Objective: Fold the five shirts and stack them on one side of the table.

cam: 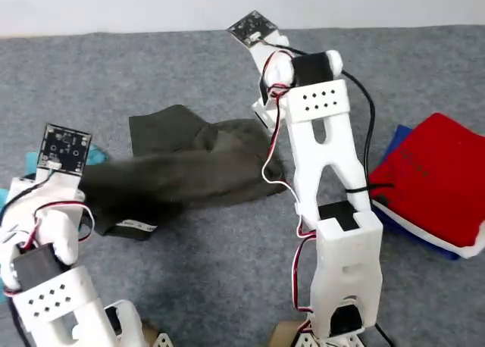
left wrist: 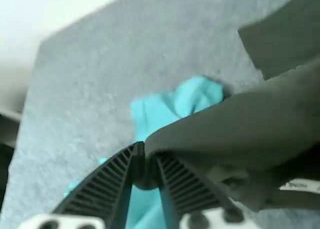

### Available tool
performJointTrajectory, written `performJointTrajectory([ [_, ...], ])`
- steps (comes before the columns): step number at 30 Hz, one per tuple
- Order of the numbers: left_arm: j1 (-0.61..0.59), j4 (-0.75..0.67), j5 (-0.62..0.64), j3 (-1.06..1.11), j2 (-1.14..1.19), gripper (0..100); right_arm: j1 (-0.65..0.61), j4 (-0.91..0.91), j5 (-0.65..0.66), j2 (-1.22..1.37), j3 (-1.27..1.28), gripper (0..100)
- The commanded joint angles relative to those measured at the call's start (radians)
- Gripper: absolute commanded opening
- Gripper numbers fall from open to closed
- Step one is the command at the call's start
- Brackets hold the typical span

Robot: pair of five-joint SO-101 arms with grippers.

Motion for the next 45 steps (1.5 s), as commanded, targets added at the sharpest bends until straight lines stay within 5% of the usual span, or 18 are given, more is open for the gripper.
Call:
performJointTrajectory([
  [1, -0.009, -0.057, -0.009, 0.05, 0.002, 1, -0.013, 0.045, 0.035, -0.042, -0.057, 22.7],
  [12, -0.009, -0.097, -0.011, 0.154, 0.002, 1, -0.099, 0.041, 0.158, -0.331, 0.529, 22.6],
  [19, -0.009, -0.106, -0.008, 0.162, 0.002, 1, -0.108, 0.01, 0.158, -0.271, 0.692, 22.7],
  [33, -0.009, -0.103, -0.011, 0.162, 0.002, 1, -0.125, -0.216, 0.109, 0.137, 0.56, 22.6],
  [36, -0.009, -0.103, -0.011, 0.163, 0.002, 1, -0.125, -0.203, 0.109, 0.203, 0.468, 20.0],
  [40, -0.009, -0.103, -0.011, 0.162, 0.002, 1, -0.125, -0.125, 0.114, 0.234, 0.33, 0.0],
  [45, -0.009, -0.104, -0.008, 0.147, -0.006, 1, -0.117, 0.038, 0.118, 0.208, 0.17, 1.3],
])
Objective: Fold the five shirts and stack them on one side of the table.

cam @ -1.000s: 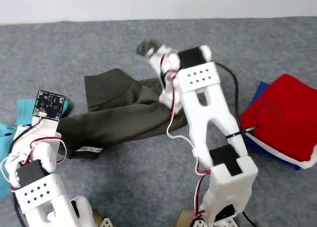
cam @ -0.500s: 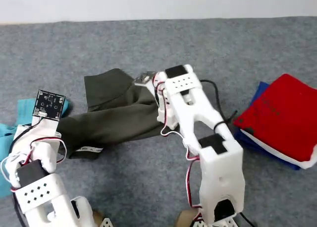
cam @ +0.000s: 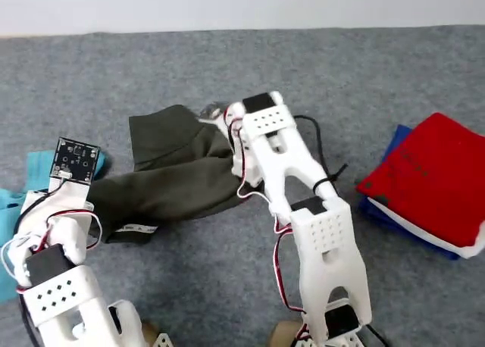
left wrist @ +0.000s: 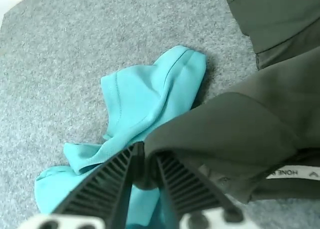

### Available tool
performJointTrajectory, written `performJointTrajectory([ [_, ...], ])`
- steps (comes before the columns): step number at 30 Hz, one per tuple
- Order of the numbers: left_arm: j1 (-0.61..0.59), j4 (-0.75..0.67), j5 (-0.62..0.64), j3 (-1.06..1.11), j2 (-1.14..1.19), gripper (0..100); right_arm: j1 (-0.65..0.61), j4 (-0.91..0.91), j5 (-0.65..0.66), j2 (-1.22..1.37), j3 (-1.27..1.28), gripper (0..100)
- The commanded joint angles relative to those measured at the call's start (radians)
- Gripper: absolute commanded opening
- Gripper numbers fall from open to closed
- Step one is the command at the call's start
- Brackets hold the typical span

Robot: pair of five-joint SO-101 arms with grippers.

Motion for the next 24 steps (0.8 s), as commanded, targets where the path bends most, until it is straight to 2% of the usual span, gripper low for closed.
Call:
performJointTrajectory([
  [1, -0.005, -0.018, -0.003, -0.036, -0.006, 1, 0.001, 0.09, 0.0, -0.044, -0.147, 1.1],
  [3, -0.005, -0.018, 0.006, -0.073, -0.006, 1, 0.016, 0.087, 0.0, -0.097, -0.166, 1.0],
  [15, -0.006, -0.023, 0.275, -0.446, -0.006, 1, 0.027, 0.085, 0.031, -0.585, -0.203, 1.0],
  [24, -0.02, -0.023, 0.325, -0.673, -0.006, 1, 0.131, 0.077, 0.031, -0.783, -0.307, 1.0],
])
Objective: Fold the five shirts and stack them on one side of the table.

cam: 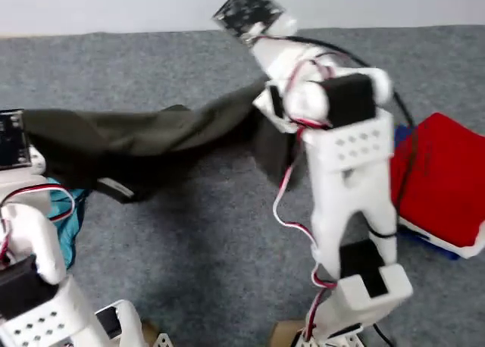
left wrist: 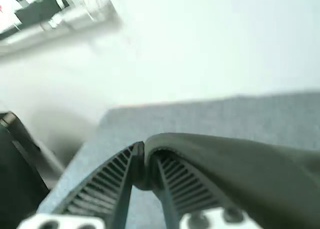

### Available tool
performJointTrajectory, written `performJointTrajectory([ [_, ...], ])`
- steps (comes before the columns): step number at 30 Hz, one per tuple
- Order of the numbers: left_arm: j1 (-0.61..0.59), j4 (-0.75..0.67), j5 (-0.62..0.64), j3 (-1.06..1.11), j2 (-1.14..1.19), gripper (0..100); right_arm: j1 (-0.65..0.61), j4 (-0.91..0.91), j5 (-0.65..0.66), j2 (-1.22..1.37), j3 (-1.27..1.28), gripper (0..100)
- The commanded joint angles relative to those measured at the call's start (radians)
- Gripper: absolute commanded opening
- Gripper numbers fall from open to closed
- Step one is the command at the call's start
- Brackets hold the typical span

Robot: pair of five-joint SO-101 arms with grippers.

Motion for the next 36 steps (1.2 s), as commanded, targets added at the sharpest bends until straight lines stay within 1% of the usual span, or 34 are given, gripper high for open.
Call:
performJointTrajectory([
  [1, -0.038, -0.025, 0.023, -0.12, -0.006, 1, 0.071, 0.033, 0.008, -0.099, -0.094, 1.0],
  [6, -0.106, -0.061, 0.069, -0.239, -0.006, 1, 0.143, 0.033, 0.008, -0.145, -0.232, 1.0],
  [10, -0.117, -0.107, 0.069, -0.315, -0.006, 1, 0.189, 0.036, 0.008, -0.18, -0.321, 1.0],
  [15, -0.112, -0.124, 0.095, -0.45, -0.006, 0, 0.231, 0.041, 0.011, -0.252, -0.324, 1.0],
  [17, -0.11, -0.124, 0.095, -0.507, -0.006, 0, 0.239, 0.041, 0.012, -0.283, -0.282, 1.0],
  [25, -0.11, -0.123, 0.094, -0.656, 0.0, 0, 0.232, 0.042, 0.012, -0.486, 0.003, 1.0],
  [29, -0.11, -0.081, 0.092, -0.662, 0.002, 0, 0.222, 0.042, 0.015, -0.61, 0.275, 1.0],
  [32, -0.11, 0.012, 0.091, -0.628, 0.003, 0, 0.153, 0.041, 0.046, -0.673, 0.516, 1.0],
  [34, -0.11, 0.063, 0.083, -0.573, 0.003, 0, 0.085, 0.041, 0.046, -0.685, 0.66, 1.0],
  [36, -0.11, 0.103, 0.032, -0.492, 0.002, 0, 0.027, 0.033, 0.041, -0.684, 0.786, 1.0],
])
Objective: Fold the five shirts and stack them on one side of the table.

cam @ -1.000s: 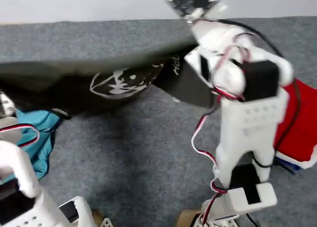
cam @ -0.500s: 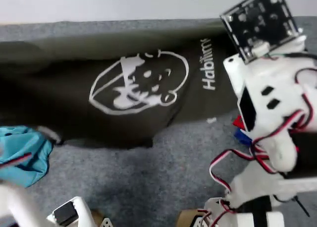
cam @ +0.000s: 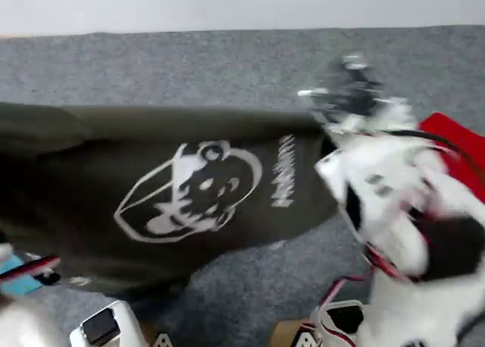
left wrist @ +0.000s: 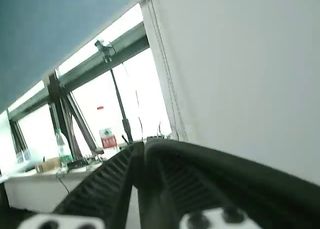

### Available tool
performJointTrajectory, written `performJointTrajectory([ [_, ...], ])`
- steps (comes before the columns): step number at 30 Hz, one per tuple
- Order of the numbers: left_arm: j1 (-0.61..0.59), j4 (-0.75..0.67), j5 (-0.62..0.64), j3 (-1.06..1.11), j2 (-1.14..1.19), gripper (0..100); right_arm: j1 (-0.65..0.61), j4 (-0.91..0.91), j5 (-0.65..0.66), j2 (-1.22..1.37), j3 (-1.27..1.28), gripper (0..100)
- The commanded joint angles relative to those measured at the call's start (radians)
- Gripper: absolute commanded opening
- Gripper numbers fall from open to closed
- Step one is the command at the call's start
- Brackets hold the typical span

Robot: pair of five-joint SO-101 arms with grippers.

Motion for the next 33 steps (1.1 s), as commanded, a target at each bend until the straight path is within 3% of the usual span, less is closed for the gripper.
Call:
performJointTrajectory([
  [1, -0.002, 0.069, -0.066, 0.116, 0.015, 0, -0.094, 0.016, 0.006, -0.018, 0.249, 1.0],
  [8, 0.103, 0.086, -0.255, 0.561, 0.012, 0, -0.156, -0.272, 0.014, 0.143, 0.583, 1.0],
  [14, 0.178, -0.112, -0.339, 0.943, 0.015, 0, -0.148, -0.498, 0.066, 0.467, 0.54, 1.0],
  [18, 0.195, -0.216, -0.356, 1.104, 0.015, 0, -0.113, -0.544, 0.075, 0.684, 0.368, 1.0],
  [25, 0.206, -0.233, -0.365, 1.194, 0.015, 0, -0.073, -0.466, 0.072, 1.03, -0.037, 2.1],
  [28, 0.206, -0.235, -0.365, 1.194, 0.015, 0, -0.064, -0.409, 0.043, 1.153, -0.241, 10.6],
  [33, 0.206, -0.299, -0.365, 1.219, 0.015, 0, -0.042, -0.389, -0.173, 1.345, -0.574, 26.7],
])
